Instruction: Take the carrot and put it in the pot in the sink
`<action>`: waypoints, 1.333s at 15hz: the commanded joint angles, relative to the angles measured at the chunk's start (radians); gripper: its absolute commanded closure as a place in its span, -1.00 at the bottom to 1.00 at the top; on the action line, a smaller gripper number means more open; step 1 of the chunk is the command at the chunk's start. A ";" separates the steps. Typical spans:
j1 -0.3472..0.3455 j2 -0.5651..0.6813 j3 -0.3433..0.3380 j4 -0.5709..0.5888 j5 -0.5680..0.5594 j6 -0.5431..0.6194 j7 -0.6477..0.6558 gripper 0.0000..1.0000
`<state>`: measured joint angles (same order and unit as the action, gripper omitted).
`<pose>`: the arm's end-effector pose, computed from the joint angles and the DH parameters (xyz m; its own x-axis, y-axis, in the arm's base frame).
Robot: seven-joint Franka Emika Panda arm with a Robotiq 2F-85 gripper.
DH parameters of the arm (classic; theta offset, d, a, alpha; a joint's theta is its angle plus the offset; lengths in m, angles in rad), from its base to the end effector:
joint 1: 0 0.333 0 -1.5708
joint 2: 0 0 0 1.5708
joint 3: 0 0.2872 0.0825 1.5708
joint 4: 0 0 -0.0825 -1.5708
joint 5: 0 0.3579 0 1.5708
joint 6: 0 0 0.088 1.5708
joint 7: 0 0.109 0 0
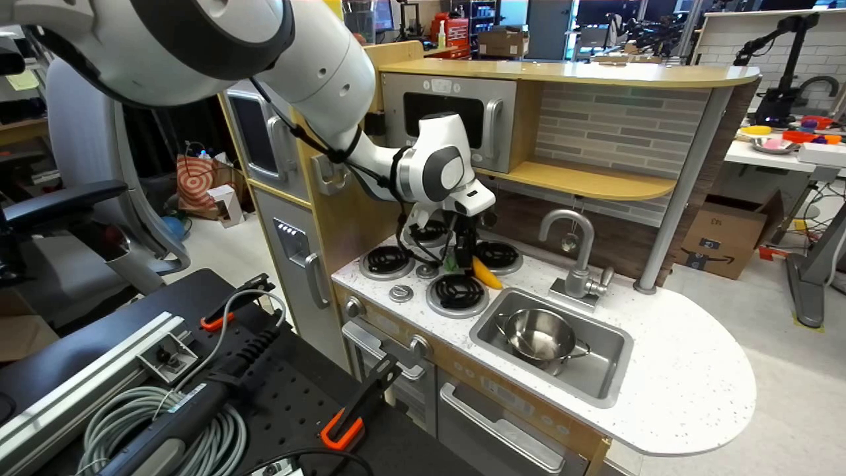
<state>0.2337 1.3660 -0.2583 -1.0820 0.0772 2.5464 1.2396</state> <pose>0.6950 0.0392 0.0041 0.4303 -0.8734 0.2280 -0.8915 -0.4508 -0.0444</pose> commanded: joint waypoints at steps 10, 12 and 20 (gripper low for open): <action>-0.030 -0.156 -0.096 -0.240 -0.029 -0.132 0.048 0.96; -0.040 -0.158 -0.124 -0.276 -0.071 -0.096 0.123 0.94; -0.157 -0.145 -0.138 -0.278 -0.067 -0.020 0.168 0.94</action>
<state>0.0931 1.2450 -0.4255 -1.3479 0.0170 2.4857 1.3811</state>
